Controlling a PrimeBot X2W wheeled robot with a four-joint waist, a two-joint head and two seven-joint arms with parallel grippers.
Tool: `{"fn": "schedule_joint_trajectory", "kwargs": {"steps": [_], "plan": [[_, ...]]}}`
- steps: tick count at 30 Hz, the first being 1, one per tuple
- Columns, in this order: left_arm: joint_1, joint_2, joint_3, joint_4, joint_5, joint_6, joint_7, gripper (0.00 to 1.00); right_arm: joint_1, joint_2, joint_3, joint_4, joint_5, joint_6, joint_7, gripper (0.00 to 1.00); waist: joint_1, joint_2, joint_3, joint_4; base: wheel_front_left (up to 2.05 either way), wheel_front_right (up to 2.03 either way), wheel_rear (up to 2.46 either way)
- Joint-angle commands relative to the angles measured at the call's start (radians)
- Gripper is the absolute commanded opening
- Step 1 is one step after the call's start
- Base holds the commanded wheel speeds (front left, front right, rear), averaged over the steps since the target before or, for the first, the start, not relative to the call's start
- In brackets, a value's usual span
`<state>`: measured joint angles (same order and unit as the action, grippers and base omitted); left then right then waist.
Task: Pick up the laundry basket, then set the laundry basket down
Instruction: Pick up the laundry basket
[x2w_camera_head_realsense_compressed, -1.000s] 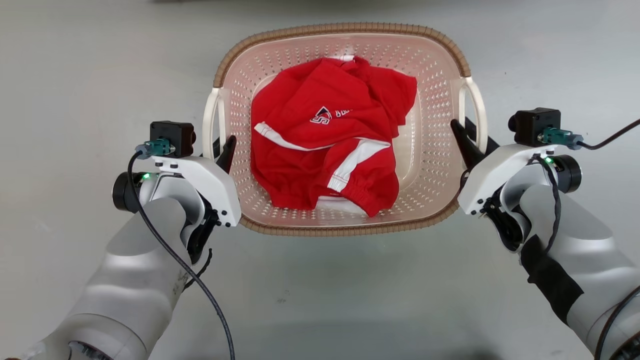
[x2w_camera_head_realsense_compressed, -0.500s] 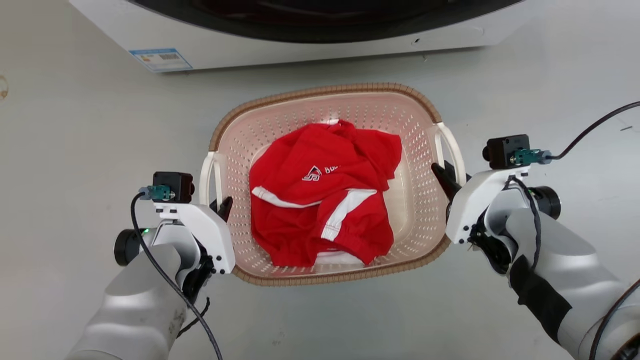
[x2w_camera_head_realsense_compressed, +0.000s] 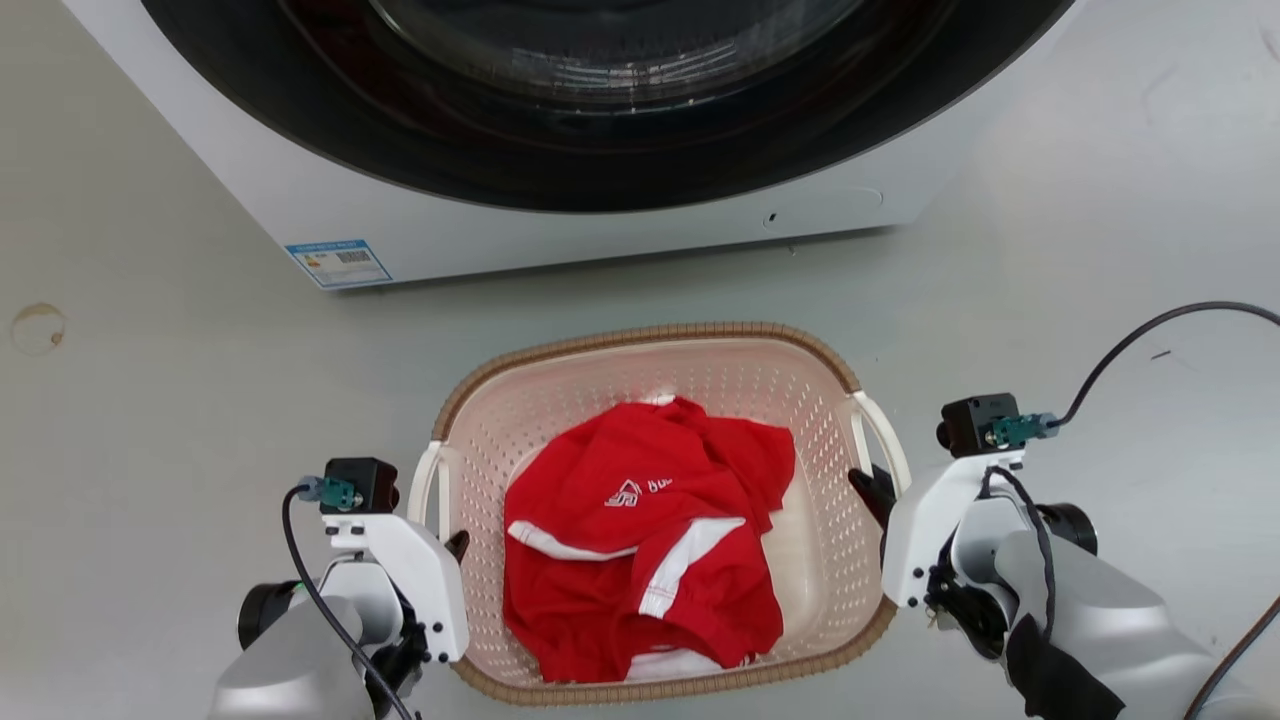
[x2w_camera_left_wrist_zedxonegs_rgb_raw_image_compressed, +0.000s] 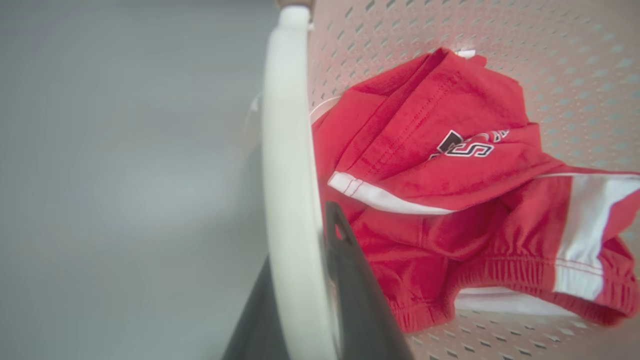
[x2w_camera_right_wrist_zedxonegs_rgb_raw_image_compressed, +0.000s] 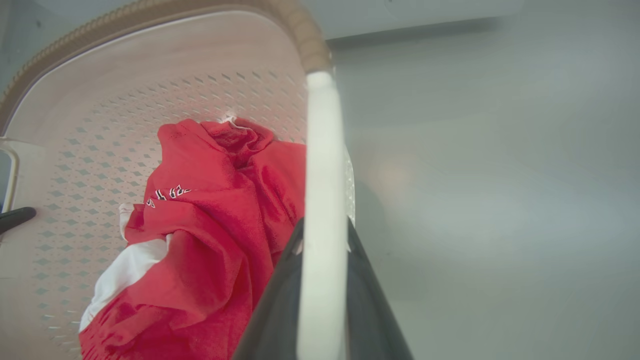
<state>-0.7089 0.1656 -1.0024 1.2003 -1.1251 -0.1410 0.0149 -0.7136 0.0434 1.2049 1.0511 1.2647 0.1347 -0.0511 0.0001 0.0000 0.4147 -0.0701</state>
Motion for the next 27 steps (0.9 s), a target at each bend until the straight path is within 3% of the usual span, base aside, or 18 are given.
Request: {"fn": "schedule_joint_trajectory", "kwargs": {"steps": [1, 13, 27], "plan": [[0.043, 0.124, 0.015, 0.055, -0.007, 0.010, 0.016, 0.00, 0.038, -0.094, 0.004, 0.048, 0.020, -0.004, 0.003, 0.00, -0.0001, 0.0000, -0.061, -0.008, 0.00, 0.00, 0.00], [0.171, 0.132, -0.003, 0.066, -0.048, 0.010, 0.111, 0.00, 0.127, -0.094, 0.057, 0.072, 0.052, -0.004, 0.116, 0.00, -0.0001, 0.0000, -0.261, -0.019, 0.00, 0.00, 0.00], [0.242, 0.141, -0.006, 0.081, -0.081, 0.011, 0.199, 0.00, 0.171, -0.094, 0.069, 0.106, 0.036, -0.004, 0.156, 0.00, -0.0001, 0.0000, -0.413, -0.004, 0.00, 0.00, 0.00]]}}
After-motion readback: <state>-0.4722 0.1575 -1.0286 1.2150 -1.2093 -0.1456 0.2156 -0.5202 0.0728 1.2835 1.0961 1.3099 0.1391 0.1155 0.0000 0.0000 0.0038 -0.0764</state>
